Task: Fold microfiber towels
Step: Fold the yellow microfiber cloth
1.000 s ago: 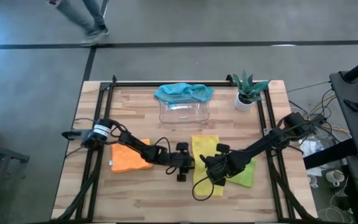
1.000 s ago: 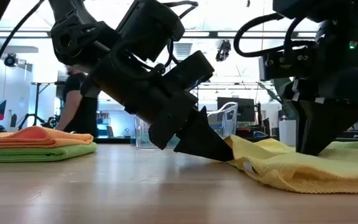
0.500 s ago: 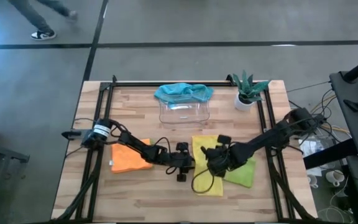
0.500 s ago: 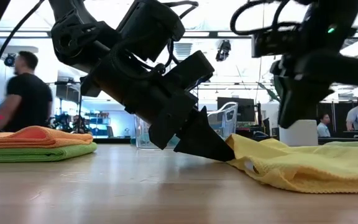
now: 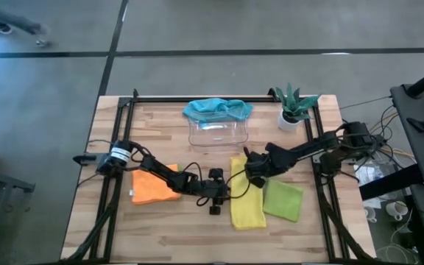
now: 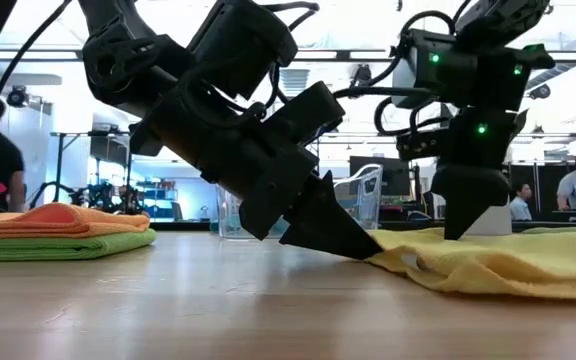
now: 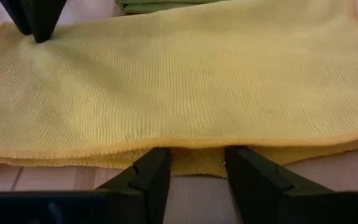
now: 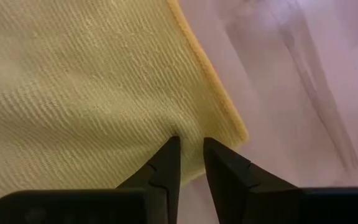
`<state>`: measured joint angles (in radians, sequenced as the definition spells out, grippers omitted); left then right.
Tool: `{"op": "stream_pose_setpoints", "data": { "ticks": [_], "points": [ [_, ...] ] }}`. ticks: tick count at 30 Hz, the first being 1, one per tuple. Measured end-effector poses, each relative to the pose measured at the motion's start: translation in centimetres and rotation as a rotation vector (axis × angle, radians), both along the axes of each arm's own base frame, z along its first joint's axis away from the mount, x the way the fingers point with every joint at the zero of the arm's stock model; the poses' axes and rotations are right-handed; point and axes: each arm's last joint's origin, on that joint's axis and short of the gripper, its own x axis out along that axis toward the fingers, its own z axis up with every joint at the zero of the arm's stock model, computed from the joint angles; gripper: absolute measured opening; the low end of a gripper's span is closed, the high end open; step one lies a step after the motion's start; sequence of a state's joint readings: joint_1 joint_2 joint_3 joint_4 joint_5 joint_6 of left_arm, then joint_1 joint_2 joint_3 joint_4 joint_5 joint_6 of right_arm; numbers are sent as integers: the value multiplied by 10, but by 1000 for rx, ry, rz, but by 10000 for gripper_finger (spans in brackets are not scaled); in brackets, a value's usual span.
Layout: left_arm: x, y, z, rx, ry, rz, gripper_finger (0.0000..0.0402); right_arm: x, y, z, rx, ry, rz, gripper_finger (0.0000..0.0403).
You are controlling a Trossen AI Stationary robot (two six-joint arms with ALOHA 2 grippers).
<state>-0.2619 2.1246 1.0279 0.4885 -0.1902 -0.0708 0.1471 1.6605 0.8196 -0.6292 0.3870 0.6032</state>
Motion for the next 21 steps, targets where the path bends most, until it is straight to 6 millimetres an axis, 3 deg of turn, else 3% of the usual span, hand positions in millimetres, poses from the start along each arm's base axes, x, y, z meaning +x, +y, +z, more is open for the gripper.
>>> {"op": "stream_pose_setpoints", "data": {
  "ticks": [4,11,17,21],
  "points": [
    [0,0,0,0,-1,-1,139,3,3,9,8,-28,28,66],
    [0,0,0,-1,-1,-1,139,9,26,46,36,-185,113,66],
    [0,0,4,2,-9,-5,139,3,86,57,161,-336,358,65],
    [-1,0,6,3,-7,-11,139,1,131,44,289,-407,441,65]
  ]
}}
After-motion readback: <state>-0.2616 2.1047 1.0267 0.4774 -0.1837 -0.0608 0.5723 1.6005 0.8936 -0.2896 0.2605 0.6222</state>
